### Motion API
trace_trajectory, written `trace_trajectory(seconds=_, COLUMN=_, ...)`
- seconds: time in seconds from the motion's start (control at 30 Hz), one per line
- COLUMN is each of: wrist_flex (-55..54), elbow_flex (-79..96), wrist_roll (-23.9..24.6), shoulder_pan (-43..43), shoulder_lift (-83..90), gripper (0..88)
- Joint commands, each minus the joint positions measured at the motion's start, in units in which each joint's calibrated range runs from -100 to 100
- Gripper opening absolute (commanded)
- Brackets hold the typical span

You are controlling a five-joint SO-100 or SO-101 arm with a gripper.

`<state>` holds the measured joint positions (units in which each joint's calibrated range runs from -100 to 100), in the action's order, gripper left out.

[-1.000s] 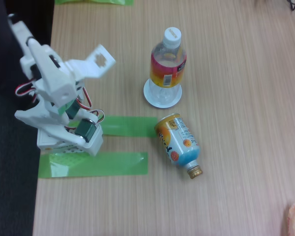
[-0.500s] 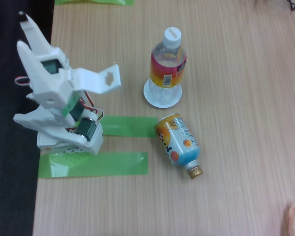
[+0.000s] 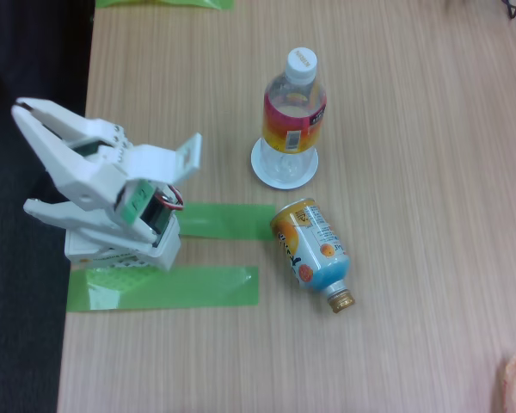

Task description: Pick up the plastic bottle and stand it up on the white place

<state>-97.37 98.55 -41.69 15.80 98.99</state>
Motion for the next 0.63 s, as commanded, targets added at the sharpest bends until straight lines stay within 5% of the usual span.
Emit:
trace_trajectory(seconds=0.0, wrist_flex=-1.86, elbow_flex=0.9, wrist_roll=-0.16, shoulder_pan=-0.1, shoulder_lift=-0.17, gripper=1.1)
trace_trajectory(seconds=0.6, wrist_flex=-1.86, elbow_flex=0.9, wrist_roll=0.16, shoulder_pan=-0.32, shoulder_lift=-0.17, gripper=1.1)
